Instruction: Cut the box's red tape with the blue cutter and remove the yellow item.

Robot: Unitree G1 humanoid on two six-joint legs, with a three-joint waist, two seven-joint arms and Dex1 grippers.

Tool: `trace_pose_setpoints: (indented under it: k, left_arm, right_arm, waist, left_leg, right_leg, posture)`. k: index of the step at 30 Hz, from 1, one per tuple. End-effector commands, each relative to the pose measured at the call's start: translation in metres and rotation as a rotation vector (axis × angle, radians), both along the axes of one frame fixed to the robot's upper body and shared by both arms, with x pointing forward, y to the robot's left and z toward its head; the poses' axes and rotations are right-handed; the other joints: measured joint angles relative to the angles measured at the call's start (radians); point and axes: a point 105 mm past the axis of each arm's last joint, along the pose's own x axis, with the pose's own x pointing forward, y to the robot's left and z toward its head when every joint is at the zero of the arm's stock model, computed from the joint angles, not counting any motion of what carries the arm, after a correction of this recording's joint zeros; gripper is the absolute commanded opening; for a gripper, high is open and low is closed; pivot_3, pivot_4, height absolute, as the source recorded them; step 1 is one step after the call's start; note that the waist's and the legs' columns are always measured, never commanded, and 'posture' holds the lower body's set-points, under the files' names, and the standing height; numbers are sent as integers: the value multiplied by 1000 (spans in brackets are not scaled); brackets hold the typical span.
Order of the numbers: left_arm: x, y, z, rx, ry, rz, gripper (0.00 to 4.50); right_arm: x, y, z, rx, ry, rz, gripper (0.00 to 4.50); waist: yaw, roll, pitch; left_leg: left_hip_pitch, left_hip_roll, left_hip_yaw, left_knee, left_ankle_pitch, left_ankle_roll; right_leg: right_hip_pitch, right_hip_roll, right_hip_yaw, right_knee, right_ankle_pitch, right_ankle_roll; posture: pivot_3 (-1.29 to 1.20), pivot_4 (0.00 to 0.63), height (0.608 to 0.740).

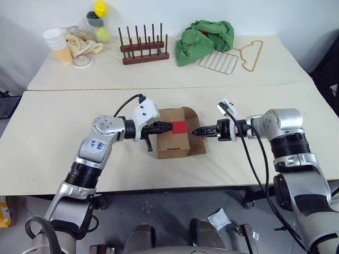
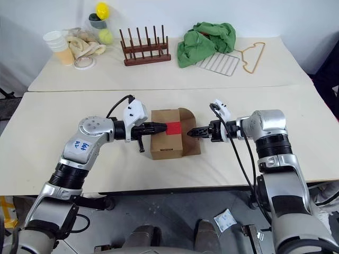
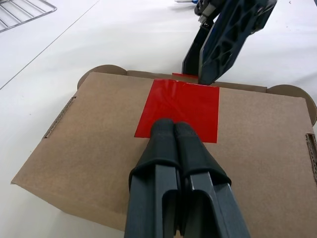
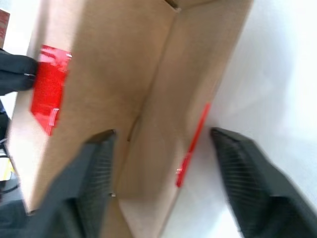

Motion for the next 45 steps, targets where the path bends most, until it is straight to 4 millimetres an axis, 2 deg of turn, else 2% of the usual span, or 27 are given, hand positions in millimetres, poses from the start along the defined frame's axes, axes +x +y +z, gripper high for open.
trace_pose_setpoints:
  k: [1,11,14,19,24,37,41,45]
  left_arm:
    - [-1,4,-8,16,26,13,0]
    - [-1,4,-7,14,25,17,0]
    - [-2,5,-8,12,25,20,0]
    - [-3,5,-8,7,25,24,0]
    - [-6,-1,-10,-23,41,4,0]
    - [-3,-66,-15,-168,37,-93,0]
    - [-2,-96,-11,-238,25,-118,0]
    - [-1,-127,-5,-325,12,-140,0]
  right_arm:
    - [-3,13,-7,-15,27,64,2253]
    - [-9,33,-17,-45,68,160,2253]
    - [-9,34,-21,-52,73,160,1656]
    - [-4,23,-22,-76,58,113,26]
    - [0,8,-11,-103,35,71,26]
    - [-2,-60,50,-322,-66,-62,26]
    - [-8,-81,71,-414,-93,-106,26]
    - [-18,-97,106,-509,-138,-147,26]
  waist:
    - [-7,0,0]
    - [-9,1,0]
    - [-9,1,0]
    - [-9,1,0]
    - [-6,1,0]
    - [40,1,0]
    - [44,1,0]
    - [48,2,0]
  left_leg:
    - [0,0,0,0,0,0]
    - [1,0,0,0,0,0]
    - [1,0,0,0,0,-1]
    - [1,0,0,0,0,-1]
    - [1,0,0,1,0,-1]
    - [-3,-1,0,5,-1,0]
    - [-4,-1,2,5,-1,0]
    - [-7,-2,3,6,-1,1]
  right_leg:
    - [0,0,0,0,0,0]
    - [0,0,0,0,0,0]
    - [0,0,0,0,0,0]
    - [0,0,0,0,0,0]
    - [0,0,0,0,0,0]
    - [0,-2,-1,-1,0,0]
    - [0,-1,0,-2,0,0]
    - [-2,-2,0,-6,0,0]
  posture:
    - [0,150,740]
    - [0,150,740]
    - [0,150,740]
    - [0,150,740]
    - [0,150,740]
    - [0,150,740]
    - [0,150,740]
    - [0,150,740]
